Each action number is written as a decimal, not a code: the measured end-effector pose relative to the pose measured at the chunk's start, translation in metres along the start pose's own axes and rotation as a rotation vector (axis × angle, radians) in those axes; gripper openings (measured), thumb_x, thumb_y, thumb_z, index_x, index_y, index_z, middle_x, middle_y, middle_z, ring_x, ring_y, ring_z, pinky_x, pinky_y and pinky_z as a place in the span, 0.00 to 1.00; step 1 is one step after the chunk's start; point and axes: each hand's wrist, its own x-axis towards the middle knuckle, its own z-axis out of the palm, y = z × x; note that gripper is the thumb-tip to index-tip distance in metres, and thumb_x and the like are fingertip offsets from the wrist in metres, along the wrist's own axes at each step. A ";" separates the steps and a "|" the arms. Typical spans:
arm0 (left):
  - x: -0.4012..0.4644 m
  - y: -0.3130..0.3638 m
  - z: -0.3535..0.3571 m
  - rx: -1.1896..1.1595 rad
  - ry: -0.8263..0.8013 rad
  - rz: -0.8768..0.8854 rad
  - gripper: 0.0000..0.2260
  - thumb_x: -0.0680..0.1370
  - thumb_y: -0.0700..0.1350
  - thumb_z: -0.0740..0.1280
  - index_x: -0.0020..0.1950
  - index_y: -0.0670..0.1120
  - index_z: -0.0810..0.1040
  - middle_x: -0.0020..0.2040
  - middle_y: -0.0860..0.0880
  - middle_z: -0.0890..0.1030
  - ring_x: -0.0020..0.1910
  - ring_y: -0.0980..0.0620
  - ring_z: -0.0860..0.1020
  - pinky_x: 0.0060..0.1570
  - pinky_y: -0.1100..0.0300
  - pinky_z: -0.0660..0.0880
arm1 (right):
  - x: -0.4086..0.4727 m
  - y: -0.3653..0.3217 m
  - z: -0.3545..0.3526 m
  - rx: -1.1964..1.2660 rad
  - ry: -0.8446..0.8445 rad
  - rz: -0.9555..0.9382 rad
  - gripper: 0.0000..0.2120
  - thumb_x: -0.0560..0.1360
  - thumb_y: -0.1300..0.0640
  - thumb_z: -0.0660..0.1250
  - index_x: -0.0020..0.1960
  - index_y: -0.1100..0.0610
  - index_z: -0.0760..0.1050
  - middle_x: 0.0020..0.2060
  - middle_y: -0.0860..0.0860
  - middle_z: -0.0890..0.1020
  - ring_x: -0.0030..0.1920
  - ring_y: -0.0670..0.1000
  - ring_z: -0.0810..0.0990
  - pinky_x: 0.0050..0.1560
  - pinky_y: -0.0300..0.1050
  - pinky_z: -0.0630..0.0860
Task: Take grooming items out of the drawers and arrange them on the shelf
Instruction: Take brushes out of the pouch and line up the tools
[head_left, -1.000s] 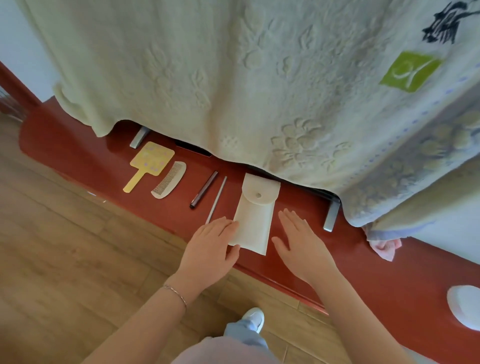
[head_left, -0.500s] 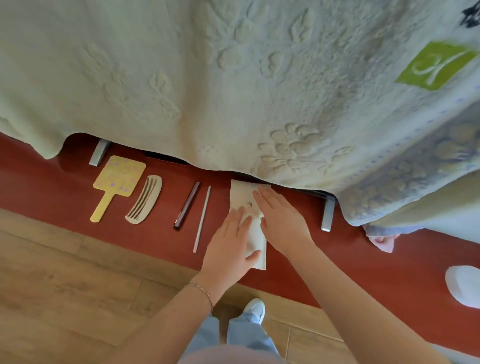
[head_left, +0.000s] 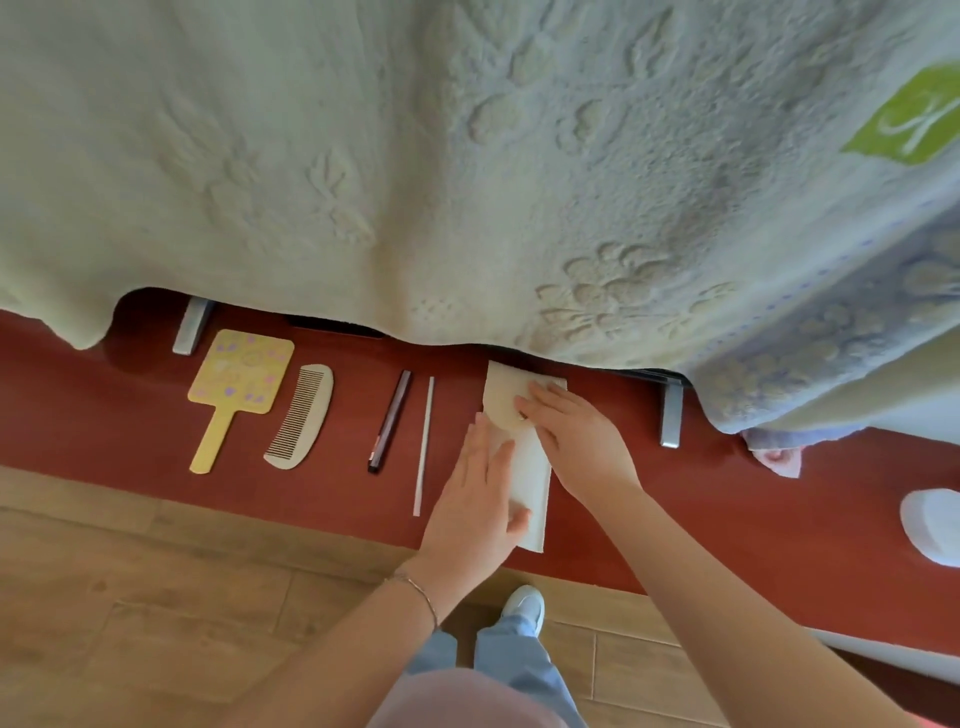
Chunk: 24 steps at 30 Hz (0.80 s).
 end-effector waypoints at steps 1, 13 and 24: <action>0.000 0.001 -0.001 -0.017 0.016 0.000 0.37 0.69 0.52 0.72 0.71 0.45 0.58 0.74 0.36 0.59 0.71 0.42 0.63 0.63 0.60 0.66 | -0.005 0.000 -0.001 0.020 0.020 0.019 0.16 0.76 0.63 0.63 0.61 0.52 0.77 0.64 0.50 0.77 0.67 0.52 0.71 0.63 0.43 0.65; 0.010 0.018 -0.019 -0.208 -0.081 -0.207 0.41 0.71 0.58 0.65 0.75 0.49 0.45 0.64 0.49 0.67 0.56 0.52 0.74 0.45 0.64 0.74 | -0.035 -0.012 -0.038 0.194 0.197 0.232 0.09 0.76 0.57 0.65 0.53 0.51 0.81 0.48 0.47 0.85 0.49 0.48 0.81 0.45 0.39 0.76; -0.018 0.006 -0.020 -0.353 -0.127 -0.157 0.42 0.71 0.57 0.66 0.75 0.52 0.43 0.63 0.52 0.66 0.53 0.57 0.73 0.46 0.65 0.76 | -0.010 -0.002 -0.078 0.390 0.295 0.450 0.22 0.76 0.58 0.63 0.26 0.50 0.59 0.20 0.48 0.62 0.24 0.46 0.62 0.26 0.37 0.60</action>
